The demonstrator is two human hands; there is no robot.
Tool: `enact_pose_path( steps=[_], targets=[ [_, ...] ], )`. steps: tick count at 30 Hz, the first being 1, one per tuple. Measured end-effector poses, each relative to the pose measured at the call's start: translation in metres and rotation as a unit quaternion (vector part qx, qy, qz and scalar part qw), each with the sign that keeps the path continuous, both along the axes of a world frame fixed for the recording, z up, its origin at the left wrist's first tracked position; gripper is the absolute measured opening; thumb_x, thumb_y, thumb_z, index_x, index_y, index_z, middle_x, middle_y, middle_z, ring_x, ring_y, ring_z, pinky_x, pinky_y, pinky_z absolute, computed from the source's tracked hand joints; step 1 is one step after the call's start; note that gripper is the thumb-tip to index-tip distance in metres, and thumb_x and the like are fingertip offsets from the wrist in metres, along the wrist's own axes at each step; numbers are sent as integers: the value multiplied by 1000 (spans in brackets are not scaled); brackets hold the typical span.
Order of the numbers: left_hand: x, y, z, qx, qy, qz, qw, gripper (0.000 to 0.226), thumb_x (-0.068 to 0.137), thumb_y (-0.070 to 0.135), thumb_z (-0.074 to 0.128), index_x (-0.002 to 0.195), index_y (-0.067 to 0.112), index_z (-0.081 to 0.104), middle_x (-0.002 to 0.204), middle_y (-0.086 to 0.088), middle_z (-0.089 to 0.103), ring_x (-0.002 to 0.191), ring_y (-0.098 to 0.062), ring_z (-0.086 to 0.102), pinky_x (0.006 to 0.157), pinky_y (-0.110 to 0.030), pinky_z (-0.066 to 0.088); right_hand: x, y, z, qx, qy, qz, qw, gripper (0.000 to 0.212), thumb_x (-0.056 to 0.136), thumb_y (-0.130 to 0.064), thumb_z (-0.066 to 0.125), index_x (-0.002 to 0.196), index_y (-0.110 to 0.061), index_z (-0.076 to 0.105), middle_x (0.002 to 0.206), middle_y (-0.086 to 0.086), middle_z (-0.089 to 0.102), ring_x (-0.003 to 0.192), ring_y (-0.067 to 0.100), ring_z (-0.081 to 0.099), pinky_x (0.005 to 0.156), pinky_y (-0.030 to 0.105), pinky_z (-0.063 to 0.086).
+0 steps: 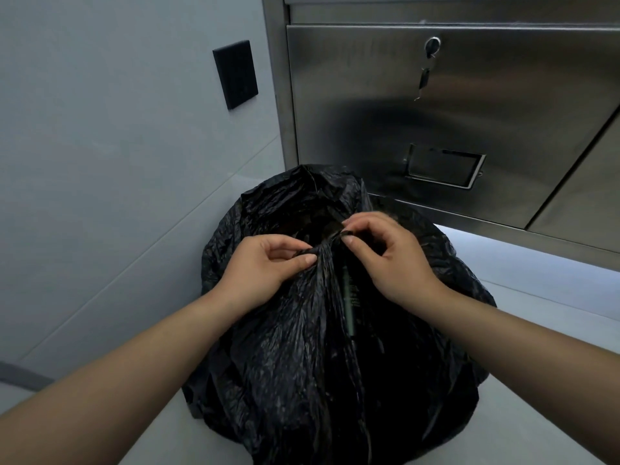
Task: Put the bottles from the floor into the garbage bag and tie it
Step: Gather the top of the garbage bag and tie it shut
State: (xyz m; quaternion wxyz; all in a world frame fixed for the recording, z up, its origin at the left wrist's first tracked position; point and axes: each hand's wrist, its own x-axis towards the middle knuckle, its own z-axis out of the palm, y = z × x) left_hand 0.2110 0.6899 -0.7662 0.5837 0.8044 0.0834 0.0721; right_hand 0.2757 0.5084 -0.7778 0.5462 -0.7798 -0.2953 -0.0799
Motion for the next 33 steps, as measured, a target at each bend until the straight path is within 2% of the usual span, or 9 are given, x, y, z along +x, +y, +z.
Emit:
enact_pose_path(
  steps=[3,8,10,12,15,18,23,28,33],
  targets=[
    [-1,-5,1,-12,-17,-2,1000,10,72,16,77,77,23,73,68,7,72,66,-4,66,65,-11,50,-2,-1,7,-74,-123,-71,987,5,82,-22,66,87,-21,67,96,-7,51,94,12,45,87,21,34],
    [1,-8,3,-24,-24,18,999,10,73,16,77,73,25,73,63,9,72,61,-2,66,60,-11,50,-3,1,18,-39,-134,-9,990,2,84,-18,64,86,-18,66,82,-7,51,73,5,47,68,12,37],
    [3,-6,2,-25,-22,23,999,10,70,16,79,72,24,74,64,6,72,60,-2,66,60,-11,50,-1,0,16,-10,-71,13,997,7,85,-16,63,81,-21,62,79,-8,57,68,4,53,63,15,42],
    [3,-3,-1,-21,-18,19,999,11,67,16,80,70,24,74,64,6,72,60,-1,65,60,-10,49,1,0,7,36,72,18,997,16,87,-12,61,76,-23,59,76,-5,60,69,4,56,67,19,46],
    [0,1,-11,-6,1,15,1000,9,68,18,80,67,25,74,65,5,73,61,-3,65,63,-12,52,2,-4,-10,151,285,9,947,20,91,-7,54,75,-18,57,74,-1,61,68,2,60,67,17,51],
    [-2,15,-20,10,13,47,999,11,71,12,77,68,22,73,67,1,74,65,-9,65,69,-19,52,9,-23,-18,202,354,-44,912,16,92,-5,51,79,-13,54,77,4,60,71,6,61,66,14,52],
    [3,25,-23,-8,-11,73,997,11,81,9,69,72,16,66,64,5,69,55,7,58,57,-5,45,13,-42,-19,159,303,-31,939,14,91,-6,53,79,-14,55,74,4,64,67,3,66,61,16,53],
    [11,10,-3,-53,-66,44,995,9,87,14,60,79,19,61,81,1,71,70,0,64,67,-13,51,4,-36,6,131,188,-8,973,13,88,-8,58,79,-17,58,71,-2,63,68,2,64,60,16,52],
    [14,-5,22,-74,-145,30,986,3,80,21,66,80,21,63,84,-1,75,82,-10,69,76,-22,55,-5,-21,39,169,110,31,979,8,89,-9,56,84,-15,56,82,0,70,81,7,65,72,20,51]
  ],
)
